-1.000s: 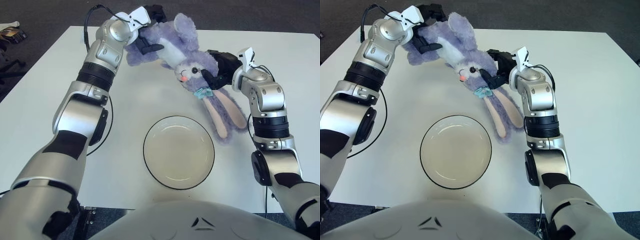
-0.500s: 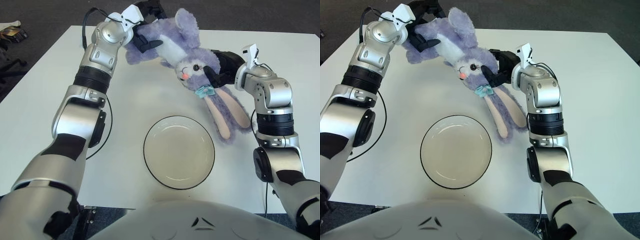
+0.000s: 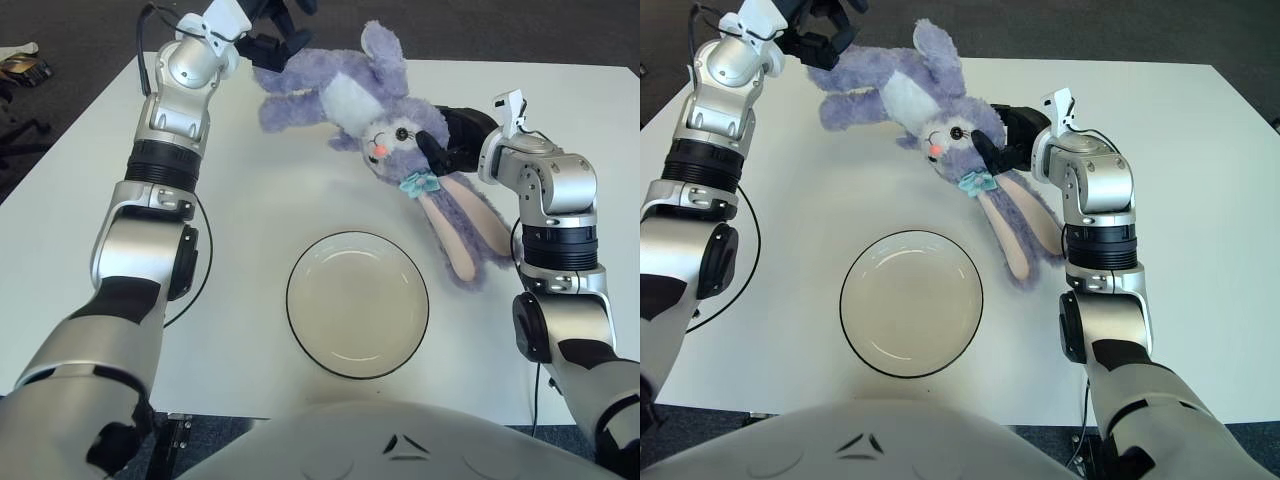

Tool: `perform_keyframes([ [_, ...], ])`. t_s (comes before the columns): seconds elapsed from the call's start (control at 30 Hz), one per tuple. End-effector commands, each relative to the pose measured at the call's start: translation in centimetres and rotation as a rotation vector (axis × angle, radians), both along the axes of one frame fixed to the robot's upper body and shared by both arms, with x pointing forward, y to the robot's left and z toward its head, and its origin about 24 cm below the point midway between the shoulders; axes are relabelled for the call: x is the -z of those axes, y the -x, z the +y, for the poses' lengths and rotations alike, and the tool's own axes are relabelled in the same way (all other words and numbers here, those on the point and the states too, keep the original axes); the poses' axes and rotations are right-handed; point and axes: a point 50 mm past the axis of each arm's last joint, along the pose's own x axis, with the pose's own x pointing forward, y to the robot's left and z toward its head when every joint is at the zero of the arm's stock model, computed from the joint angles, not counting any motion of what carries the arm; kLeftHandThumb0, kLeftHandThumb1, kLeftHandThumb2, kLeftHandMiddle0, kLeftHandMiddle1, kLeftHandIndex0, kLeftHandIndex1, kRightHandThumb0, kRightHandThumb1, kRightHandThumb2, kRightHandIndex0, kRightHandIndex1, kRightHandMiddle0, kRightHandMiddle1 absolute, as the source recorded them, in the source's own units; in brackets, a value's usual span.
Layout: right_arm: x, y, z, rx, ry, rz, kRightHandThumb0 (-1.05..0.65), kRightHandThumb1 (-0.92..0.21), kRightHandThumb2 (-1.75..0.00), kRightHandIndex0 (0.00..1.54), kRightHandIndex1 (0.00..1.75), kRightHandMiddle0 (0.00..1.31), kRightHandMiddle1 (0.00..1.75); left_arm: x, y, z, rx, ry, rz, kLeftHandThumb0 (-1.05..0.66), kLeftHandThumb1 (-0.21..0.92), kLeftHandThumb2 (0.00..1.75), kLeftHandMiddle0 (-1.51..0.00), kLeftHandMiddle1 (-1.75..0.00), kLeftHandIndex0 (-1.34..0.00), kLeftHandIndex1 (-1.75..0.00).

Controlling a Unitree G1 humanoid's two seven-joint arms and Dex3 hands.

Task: Put the doll into the plate.

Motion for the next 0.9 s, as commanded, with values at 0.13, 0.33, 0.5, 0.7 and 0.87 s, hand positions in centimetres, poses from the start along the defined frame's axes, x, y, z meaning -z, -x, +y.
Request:
perform_keyframes([
  [0.13,-1.1,1.0,-0.1,-0.074,-0.037,0.000,0.00,-0.08,-1.56,0.83,1.63,0.57,1.75,-0.1,0.3,1.9,-0.013,0.007,-0.031,-0.36,0.85,0.61,-0.30,-1.37,-0.24,-1.74],
  [0.33,-1.3,1.8,-0.1,-0.113,-0.026,-0.009,0.00,-0.07,-1.57,0.84,1.63,0.57,1.75,0.0,0.0,2.7,-0.044,0.040,-0.021,-0.15,0.80,0.65,-0.42,-1.43,-0.18,-1.75],
  [0.5,-1.4,2.6,-0.1,-0.148,-0.012,-0.049,0.00,-0.07,-1.58,0.83,1.65,0.57,1.75,-0.4,-0.9,3.3,-0.121,0.094,-0.010,-0.03,0.71,0.73,-0.46,-1.43,-0.23,-1.75],
  [0.7,-1.5,3.4,-0.1,-0.210,-0.022,-0.064,0.00,-0.06,-1.59,0.83,1.67,0.57,1.75,0.0,-1.6,3.9,-0.183,0.126,0.031,-0.01,0.74,0.66,-0.45,-1.36,-0.28,-1.75],
  [0.87,-1.6,3.8,-0.3,-0.249,-0.045,-0.066,0.00,-0.06,-1.60,0.83,1.67,0.58,1.75,1.1,-2.1,4.3,-0.225,0.120,0.076,-0.01,0.75,0.66,-0.45,-1.39,-0.25,-1.75],
])
